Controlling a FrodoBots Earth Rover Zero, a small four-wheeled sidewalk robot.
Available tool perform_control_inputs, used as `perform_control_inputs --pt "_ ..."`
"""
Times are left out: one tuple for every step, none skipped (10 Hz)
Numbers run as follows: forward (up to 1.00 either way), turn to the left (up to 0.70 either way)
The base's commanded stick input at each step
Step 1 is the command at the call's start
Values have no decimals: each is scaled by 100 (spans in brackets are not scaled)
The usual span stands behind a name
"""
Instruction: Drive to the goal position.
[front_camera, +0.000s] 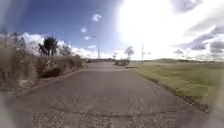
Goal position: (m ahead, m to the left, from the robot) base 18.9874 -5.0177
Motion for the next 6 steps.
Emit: perform_control_inputs --pt "100 0" --pt "100 0" --pt "100 0" --pt "100 0" --pt "100 0" --pt "100 0"
